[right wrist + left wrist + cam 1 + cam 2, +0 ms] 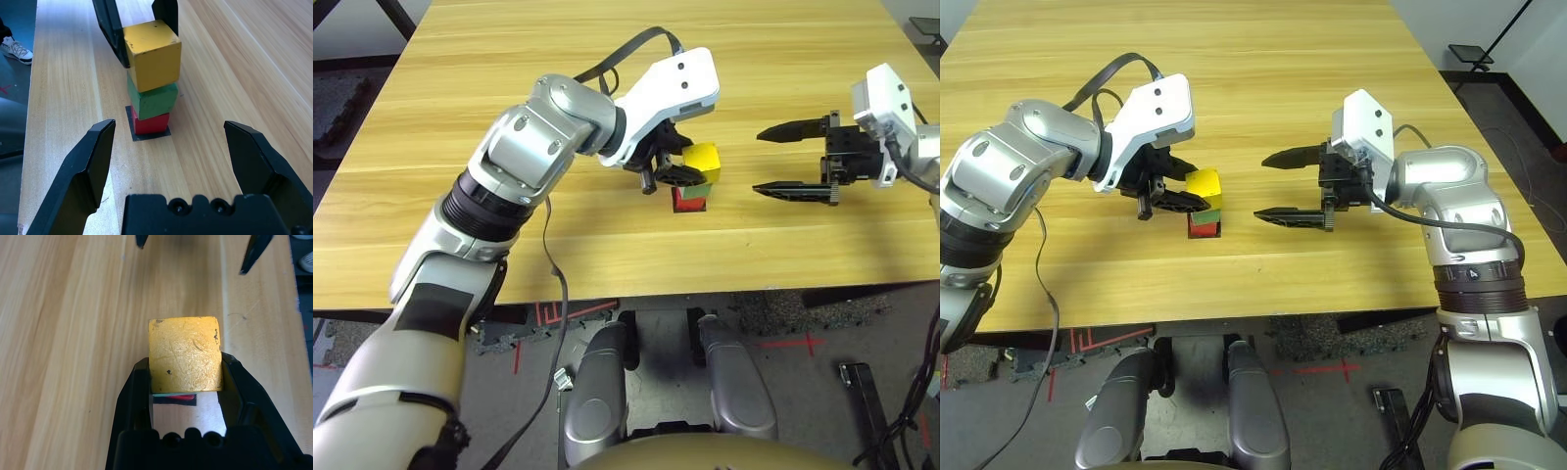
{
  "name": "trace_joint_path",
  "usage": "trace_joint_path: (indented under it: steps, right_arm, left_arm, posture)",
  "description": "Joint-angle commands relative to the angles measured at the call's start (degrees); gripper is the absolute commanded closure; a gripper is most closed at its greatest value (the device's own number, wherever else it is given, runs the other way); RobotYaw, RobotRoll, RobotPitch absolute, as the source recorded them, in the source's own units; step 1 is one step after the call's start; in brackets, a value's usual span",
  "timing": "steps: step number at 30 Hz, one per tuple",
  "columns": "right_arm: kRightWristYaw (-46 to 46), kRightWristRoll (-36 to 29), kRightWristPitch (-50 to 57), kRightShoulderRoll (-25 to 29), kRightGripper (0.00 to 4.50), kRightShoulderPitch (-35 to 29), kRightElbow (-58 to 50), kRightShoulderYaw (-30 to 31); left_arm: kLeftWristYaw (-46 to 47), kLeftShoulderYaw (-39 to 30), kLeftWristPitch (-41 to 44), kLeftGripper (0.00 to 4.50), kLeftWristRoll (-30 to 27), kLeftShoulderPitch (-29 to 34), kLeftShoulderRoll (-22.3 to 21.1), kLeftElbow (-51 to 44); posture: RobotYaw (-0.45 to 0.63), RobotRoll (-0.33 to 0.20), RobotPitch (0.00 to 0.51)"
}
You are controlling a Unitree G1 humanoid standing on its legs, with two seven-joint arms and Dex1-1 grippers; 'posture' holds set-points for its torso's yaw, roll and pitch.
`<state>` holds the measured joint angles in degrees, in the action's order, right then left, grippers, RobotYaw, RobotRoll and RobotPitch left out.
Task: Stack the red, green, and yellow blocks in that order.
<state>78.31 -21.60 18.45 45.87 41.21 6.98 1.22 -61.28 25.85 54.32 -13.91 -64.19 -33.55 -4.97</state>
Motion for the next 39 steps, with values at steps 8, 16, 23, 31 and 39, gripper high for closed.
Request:
trace_joint_path:
  steps: [8, 16, 23, 31, 39]
  right_arm:
    - [-0.23, -0.91, 0.28, -0.36, 0.0, -1.27, -1.13, -0.51]
    - [-0.45, -1.04, 0.26, -0.6, 0.0, -1.54, -1.38, -0.44]
    - [-0.43, -0.8, -0.05, -0.83, 0.0, -1.76, -1.45, -0.28]
    - [-0.09, -0.84, 0.03, -0.9, 0.0, -1.57, -1.29, -0.1]
    - [0.82, -0.39, -0.49, -0.51, 0.0, -0.83, 0.34, -0.16]
  left_arm:
    - [-1.58, 1.42, -0.81, 2.58, 0.94, -0.44, 0.31, 0.28]
    - [-1.61, 1.59, -1.07, 2.58, 1.33, -0.65, 0.9, 1.37]
    - [-1.5, 1.68, -1.72, 1.01, 2.23, -0.6, 1.32, 1.87]
    - [-1.88, 1.31, -2.22, 0.02, 3.23, -1.08, 1.76, 2.96]
    - [-10.35, 0.58, 1.9, 0.02, 0.21, -0.81, -7.81, -1.92]
  posture:
    - [0.26, 0.135, 0.275]
    - [0.26, 0.136, 0.275]
    - [0.25, 0.134, 0.272]
    - [0.26, 0.133, 0.269]
    - [0.26, 0.125, 0.261]
